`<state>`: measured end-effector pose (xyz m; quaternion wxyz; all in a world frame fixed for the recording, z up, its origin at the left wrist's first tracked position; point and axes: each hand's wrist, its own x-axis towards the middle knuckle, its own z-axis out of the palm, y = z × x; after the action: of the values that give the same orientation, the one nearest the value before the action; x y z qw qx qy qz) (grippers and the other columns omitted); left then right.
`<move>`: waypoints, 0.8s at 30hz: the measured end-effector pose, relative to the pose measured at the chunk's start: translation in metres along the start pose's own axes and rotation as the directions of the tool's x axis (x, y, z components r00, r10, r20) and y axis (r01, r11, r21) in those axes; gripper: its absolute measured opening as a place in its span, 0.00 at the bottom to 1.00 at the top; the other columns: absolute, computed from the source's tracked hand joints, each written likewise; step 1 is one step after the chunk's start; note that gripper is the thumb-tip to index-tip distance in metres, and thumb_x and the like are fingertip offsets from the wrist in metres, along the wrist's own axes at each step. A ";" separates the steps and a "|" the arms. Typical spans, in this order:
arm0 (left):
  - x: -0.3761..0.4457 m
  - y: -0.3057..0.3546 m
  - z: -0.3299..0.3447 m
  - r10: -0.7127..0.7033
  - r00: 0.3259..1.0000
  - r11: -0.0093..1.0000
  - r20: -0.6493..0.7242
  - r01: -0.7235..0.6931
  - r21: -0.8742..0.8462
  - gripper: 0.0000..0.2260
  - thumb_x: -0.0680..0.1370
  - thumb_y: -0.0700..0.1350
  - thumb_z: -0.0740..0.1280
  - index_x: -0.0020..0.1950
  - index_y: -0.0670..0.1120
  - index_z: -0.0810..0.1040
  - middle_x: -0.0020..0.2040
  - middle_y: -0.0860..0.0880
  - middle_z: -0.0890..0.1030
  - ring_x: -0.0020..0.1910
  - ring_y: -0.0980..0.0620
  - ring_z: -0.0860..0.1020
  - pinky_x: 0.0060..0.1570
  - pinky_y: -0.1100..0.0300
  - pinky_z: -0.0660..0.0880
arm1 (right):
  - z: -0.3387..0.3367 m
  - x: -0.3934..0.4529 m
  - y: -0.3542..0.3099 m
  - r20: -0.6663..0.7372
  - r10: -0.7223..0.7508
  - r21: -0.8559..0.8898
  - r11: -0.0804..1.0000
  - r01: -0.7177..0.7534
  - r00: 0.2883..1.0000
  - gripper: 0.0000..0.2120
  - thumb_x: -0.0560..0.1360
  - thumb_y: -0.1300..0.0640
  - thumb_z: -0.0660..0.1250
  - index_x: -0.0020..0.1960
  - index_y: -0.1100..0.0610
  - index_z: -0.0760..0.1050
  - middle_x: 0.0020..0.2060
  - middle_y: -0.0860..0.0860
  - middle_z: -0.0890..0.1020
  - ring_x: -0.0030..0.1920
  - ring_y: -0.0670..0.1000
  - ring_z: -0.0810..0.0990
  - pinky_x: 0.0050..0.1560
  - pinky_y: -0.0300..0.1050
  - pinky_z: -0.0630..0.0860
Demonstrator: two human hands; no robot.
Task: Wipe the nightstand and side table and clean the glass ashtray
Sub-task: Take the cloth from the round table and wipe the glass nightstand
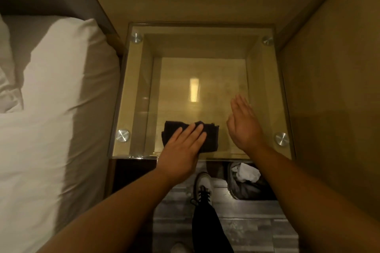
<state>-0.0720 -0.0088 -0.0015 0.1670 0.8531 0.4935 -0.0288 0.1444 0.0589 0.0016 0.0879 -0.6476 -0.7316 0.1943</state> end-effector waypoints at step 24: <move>0.194 -0.028 -0.126 -0.681 0.712 0.461 -0.170 0.237 -0.855 0.15 0.81 0.44 0.56 0.67 0.46 0.72 0.57 0.43 0.79 0.55 0.45 0.78 0.51 0.53 0.74 | -0.015 -0.004 0.047 0.048 0.168 -0.321 0.936 -0.144 0.985 0.31 0.77 0.43 0.47 0.74 0.61 0.59 0.74 0.60 0.61 0.75 0.58 0.56 0.73 0.60 0.54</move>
<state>-0.0111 0.2049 0.0683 0.3744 0.4918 0.6978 0.3620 0.1939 0.0616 -0.0035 -0.0601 -0.7015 -0.7023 0.1052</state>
